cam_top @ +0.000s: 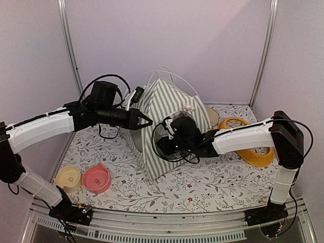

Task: Set up the pet tent
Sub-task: Place the cushion in the tent.

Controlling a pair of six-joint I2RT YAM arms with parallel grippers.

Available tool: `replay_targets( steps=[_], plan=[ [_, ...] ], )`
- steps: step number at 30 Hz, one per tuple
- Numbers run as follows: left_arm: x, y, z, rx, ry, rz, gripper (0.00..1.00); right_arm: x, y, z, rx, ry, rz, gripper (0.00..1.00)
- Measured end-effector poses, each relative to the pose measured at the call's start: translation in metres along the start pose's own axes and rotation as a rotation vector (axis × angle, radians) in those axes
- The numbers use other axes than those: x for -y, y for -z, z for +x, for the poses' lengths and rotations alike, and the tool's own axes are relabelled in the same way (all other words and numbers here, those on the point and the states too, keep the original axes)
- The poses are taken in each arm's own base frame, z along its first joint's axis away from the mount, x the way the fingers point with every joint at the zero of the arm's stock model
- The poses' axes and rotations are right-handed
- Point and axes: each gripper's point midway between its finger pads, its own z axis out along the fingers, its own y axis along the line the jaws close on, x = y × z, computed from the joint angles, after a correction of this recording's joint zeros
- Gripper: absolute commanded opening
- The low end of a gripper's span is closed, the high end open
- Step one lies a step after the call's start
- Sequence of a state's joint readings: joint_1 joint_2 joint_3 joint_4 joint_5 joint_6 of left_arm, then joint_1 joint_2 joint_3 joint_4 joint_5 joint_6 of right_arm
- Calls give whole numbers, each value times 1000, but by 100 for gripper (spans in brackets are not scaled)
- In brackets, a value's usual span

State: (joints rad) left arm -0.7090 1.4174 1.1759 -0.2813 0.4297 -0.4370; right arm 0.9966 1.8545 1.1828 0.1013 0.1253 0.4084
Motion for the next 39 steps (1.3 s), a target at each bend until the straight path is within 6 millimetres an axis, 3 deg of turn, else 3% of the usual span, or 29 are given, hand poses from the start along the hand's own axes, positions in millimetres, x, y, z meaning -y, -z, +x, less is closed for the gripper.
replay_targets(
  steps=[1, 4, 8, 12, 14, 18, 20, 23, 25, 28, 33, 35, 38, 39],
  plan=[
    [2, 0, 0, -3, -2, 8, 0, 5, -7, 0, -2, -2, 19, 32],
    [1, 0, 1, -7, -1, 1, 0, 11, -25, 8, -19, 4, 40, 49],
    [-13, 3, -3, 14, 16, -63, 0, 8, -16, 23, -30, 19, 10, 61],
    [-34, 11, -13, 57, 47, -131, 0, 0, 17, 26, -39, 37, -51, 71],
    [-42, 15, -18, 72, 58, -152, 0, -8, 41, 8, -1, 43, -87, 72],
    [-47, 16, -19, 78, 63, -163, 0, -15, 101, -47, 140, 31, -99, 71],
    [-47, 16, -19, 77, 63, -161, 0, -1, 132, -65, 210, 5, -65, 67],
    [-46, 16, -18, 75, 62, -158, 0, 40, 153, -66, 242, -47, 35, 66],
    [-46, 16, -18, 74, 60, -156, 0, 66, 149, -52, 211, -76, 110, 65],
    [-45, 16, -18, 71, 58, -154, 0, 101, 132, -14, 98, -103, 203, 65],
    [-45, 16, -17, 67, 52, -150, 0, 117, 108, 22, -23, -115, 247, 51],
    [-44, 16, -17, 64, 49, -144, 0, 119, 100, 29, -42, -121, 247, 36],
    [-42, 15, -15, 57, 43, -133, 0, 116, 85, 30, -61, -129, 231, 2],
    [-41, 15, -15, 55, 40, -129, 0, 114, 79, 27, -61, -132, 218, 0]
  ],
)
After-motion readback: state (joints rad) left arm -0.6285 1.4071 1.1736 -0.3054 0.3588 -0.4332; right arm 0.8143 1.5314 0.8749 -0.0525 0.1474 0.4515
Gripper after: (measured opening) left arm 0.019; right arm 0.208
